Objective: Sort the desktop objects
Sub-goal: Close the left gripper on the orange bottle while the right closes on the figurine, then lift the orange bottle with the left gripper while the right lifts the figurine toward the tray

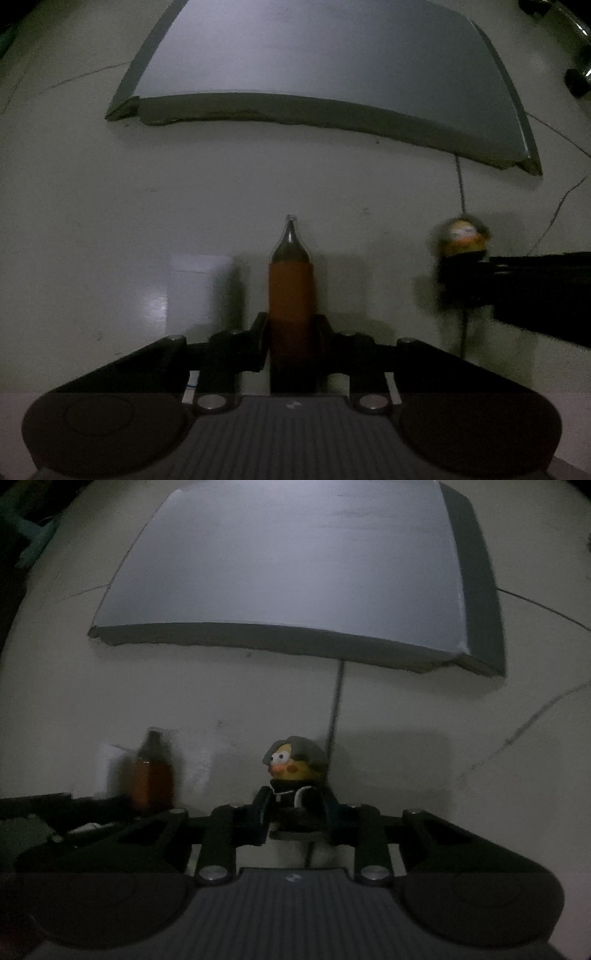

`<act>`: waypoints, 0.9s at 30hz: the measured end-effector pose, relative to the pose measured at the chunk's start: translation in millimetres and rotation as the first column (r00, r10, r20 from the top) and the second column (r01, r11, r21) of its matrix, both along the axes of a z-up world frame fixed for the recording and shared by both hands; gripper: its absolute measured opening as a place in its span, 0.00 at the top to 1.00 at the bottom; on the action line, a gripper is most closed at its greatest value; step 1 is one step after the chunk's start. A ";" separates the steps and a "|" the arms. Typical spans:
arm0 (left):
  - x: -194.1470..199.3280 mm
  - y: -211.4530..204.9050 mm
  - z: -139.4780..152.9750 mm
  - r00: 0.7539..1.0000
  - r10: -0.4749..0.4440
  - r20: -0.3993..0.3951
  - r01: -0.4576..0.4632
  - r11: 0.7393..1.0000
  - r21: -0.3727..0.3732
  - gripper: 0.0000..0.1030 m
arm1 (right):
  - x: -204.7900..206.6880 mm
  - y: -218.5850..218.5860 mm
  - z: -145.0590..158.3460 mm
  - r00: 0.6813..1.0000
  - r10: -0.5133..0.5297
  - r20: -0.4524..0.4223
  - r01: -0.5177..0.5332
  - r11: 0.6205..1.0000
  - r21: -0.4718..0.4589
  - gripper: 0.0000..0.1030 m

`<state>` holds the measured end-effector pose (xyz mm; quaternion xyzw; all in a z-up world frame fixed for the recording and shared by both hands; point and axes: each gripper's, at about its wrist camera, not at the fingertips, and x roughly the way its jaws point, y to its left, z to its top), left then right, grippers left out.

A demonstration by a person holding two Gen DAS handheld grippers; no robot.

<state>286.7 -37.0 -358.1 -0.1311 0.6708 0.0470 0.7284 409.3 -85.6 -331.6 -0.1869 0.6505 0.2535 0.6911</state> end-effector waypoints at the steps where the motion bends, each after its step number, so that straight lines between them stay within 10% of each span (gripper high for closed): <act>1: -1.2 0.0 0.4 1.000 -0.001 -0.001 0.001 1.000 0.004 0.79 | 0.4 -3.2 0.4 1.000 -0.010 -0.002 0.010 1.000 0.001 0.72; 12: -0.2 -8.7 2.4 1.000 -0.020 0.017 0.020 1.000 0.009 0.69 | 1.1 -15.1 -9.7 0.999 -0.036 -0.012 0.036 0.999 0.019 0.65; 27: 3.7 -6.9 9.3 0.999 -0.023 0.030 0.022 1.000 0.014 0.80 | -14.4 -17.5 13.9 0.999 -0.033 0.029 0.034 0.999 -0.033 0.71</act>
